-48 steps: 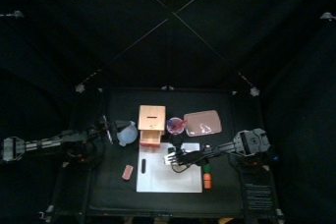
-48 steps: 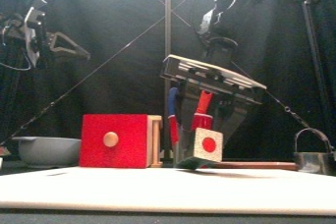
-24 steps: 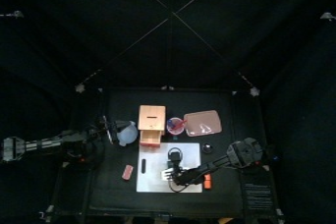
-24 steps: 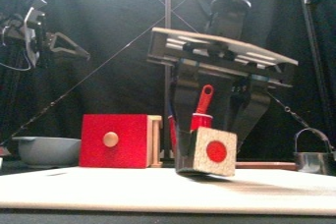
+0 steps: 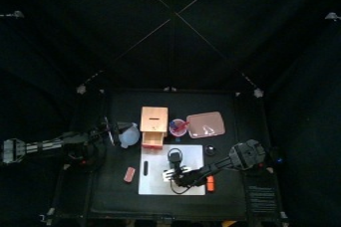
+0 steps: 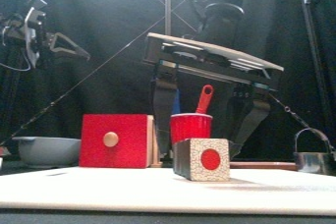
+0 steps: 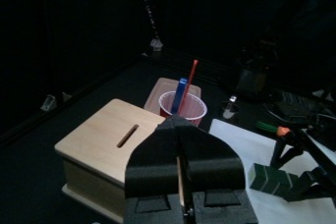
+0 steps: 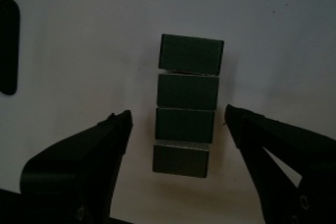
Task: Place sushi on board then cut the sushi with the knife then place the pieces on the plate
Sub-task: Pick knife at handle with right hand
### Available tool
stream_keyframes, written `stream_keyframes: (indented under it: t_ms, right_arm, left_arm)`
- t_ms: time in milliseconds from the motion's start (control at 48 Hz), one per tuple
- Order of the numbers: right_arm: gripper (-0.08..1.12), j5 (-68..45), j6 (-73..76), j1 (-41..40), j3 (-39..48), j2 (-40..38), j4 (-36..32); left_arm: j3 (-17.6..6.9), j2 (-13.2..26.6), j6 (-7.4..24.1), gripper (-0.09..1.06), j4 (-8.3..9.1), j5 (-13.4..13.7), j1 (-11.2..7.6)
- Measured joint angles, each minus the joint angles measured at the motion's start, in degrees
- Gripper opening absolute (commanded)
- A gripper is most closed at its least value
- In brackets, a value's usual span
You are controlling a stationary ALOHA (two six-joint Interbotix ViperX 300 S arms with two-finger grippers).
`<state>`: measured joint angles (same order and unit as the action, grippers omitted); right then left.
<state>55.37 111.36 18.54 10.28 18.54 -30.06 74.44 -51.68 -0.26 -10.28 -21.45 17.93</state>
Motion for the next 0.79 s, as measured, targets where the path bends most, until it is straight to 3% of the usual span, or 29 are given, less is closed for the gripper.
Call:
stream_keyframes:
  t_ms: [167,417,646,792]
  right_arm:
    - [1.04,-3.34,-8.09,-1.05,5.89,-9.14,-1.05]
    - [1.04,-11.07,-34.01,-7.29,15.12,-20.57,1.41]
    - [1.04,-12.92,-69.35,-15.82,20.30,-29.36,14.33]
    - [1.04,-8.00,-87.54,-21.88,21.45,-30.50,23.55]
  left_arm:
    - [-0.09,0.09,0.00,0.04,0.00,0.00,0.00]
    - [-0.97,0.09,0.00,0.04,0.00,0.00,0.00]
    - [-2.02,0.09,0.26,0.04,0.00,0.00,0.09]
    - [-3.25,0.97,0.26,0.04,0.00,-0.09,0.44]
